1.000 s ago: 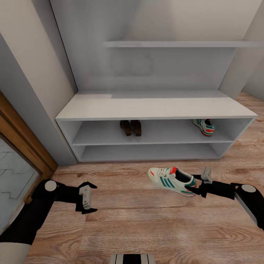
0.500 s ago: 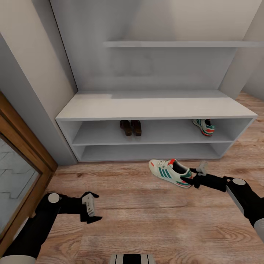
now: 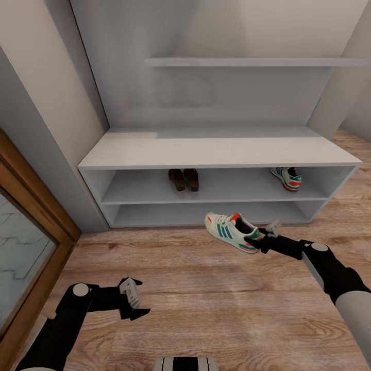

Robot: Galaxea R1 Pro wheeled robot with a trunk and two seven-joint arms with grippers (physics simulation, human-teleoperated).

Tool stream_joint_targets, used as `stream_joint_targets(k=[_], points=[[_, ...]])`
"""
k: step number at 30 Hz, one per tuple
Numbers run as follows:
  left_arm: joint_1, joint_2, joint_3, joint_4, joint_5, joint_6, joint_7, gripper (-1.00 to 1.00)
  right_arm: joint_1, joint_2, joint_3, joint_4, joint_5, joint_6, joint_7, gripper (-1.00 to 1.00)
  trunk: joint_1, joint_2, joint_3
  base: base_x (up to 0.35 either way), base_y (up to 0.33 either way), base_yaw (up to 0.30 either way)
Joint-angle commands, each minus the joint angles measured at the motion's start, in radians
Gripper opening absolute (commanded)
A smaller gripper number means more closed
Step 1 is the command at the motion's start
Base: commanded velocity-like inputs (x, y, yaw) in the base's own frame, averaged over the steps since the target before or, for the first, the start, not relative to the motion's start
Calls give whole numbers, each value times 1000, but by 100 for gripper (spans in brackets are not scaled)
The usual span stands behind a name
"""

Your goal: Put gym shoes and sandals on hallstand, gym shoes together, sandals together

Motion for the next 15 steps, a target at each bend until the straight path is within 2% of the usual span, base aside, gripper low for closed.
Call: stream_joint_targets(k=[1,8,12,15], points=[[0,-6,6,6,0,0,6,100,-6,6,0,6,0,0,-6,-100,0,0,0,0,0,0],[0,-39,45,45,0,0,45,100,-45,46,0,44,0,0,-47,-100,0,0,0,0,0,0],[9,-16,22,45,23,-2,38,100,-30,22,22,44,-18,-23,-71,-100,0,0,0,0,0,0],[26,1,5,28,39,-4,21,100,-13,5,5,28,-34,-23,-58,-100,0,0,0,0,0,0]])
